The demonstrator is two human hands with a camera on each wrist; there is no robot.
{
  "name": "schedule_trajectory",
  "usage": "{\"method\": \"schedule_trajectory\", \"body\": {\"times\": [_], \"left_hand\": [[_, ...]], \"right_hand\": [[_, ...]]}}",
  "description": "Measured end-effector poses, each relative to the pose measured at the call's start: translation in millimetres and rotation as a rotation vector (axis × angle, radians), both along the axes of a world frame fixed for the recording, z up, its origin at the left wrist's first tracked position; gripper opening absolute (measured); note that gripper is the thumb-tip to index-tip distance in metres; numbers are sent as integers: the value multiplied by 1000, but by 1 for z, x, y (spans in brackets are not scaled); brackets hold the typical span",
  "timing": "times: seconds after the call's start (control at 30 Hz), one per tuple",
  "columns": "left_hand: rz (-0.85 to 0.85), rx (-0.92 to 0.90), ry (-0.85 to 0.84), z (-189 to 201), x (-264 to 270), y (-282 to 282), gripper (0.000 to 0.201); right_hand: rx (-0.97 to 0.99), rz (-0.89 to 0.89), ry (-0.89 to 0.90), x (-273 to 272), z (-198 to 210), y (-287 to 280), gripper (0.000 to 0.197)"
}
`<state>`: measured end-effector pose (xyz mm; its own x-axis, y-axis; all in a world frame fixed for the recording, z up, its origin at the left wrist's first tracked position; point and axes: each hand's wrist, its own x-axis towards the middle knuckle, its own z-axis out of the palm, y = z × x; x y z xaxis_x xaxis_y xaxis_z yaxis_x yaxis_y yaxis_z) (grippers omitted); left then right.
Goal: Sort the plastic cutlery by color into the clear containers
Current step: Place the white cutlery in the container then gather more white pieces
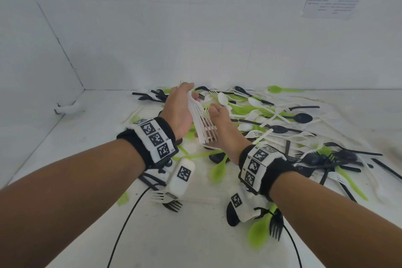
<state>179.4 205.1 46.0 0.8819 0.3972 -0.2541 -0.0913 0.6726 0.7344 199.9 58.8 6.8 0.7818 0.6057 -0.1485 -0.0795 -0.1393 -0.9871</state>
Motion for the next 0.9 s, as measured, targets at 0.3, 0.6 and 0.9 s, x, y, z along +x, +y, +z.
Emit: {"method": "schedule_trajectory", "body": {"times": [0.3, 0.6, 0.9], "left_hand": [[-135, 208, 16, 15, -10, -11, 11], [-358, 1129, 54, 7, -21, 11, 33], [-402, 1464, -89, 1, 18, -80, 29]], "right_hand": [[-57, 83, -70, -15, 6, 16, 51], [-618, -77, -741, 35, 3, -55, 46], [-661, -228, -796, 58, 2, -159, 40]]}}
